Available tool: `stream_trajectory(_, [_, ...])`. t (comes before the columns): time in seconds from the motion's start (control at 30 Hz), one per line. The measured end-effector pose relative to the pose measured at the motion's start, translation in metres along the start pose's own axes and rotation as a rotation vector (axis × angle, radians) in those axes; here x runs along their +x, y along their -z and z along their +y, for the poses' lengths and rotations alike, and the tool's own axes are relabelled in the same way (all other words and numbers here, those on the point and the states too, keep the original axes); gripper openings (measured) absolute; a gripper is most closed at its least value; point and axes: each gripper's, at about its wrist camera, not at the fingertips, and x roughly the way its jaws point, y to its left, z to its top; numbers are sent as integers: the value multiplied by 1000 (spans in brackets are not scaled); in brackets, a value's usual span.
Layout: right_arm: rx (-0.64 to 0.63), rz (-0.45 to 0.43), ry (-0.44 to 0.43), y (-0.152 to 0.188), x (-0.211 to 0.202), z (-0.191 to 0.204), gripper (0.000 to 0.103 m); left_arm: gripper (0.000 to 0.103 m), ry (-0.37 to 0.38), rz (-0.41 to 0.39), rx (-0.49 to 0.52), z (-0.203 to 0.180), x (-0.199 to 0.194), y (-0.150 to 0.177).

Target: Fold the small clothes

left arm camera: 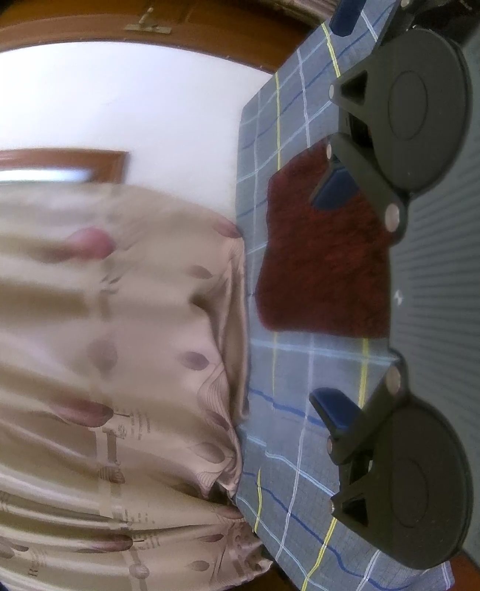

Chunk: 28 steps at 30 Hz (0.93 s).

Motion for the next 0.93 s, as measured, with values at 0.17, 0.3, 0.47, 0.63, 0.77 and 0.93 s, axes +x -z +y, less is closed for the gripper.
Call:
stream_trajectory(0.17, [4, 5, 8, 1, 1, 0, 103, 103, -26, -39, 23, -4, -2, 3])
stream_trajectory(0.3, [1, 5, 13, 0, 2, 0, 103, 103, -48, -40, 28, -6, 0, 5])
stream_trajectory(0.47, [-2, 7, 40, 1, 3, 2, 103, 103, -45, -26, 22, -7, 1, 6])
stream_trajectory(0.63, [14, 19, 84, -1, 7, 0, 103, 103, -43, 15, 2, -6, 5, 5])
stream_trajectory(0.77, [6, 20, 99, -3, 8, 0, 103, 103, -36, 35, -14, -4, 6, 4])
stream_trajectory(0.93, [-4, 32, 104, -5, 12, 2, 103, 103, -45, 51, -3, -4, 8, 3])
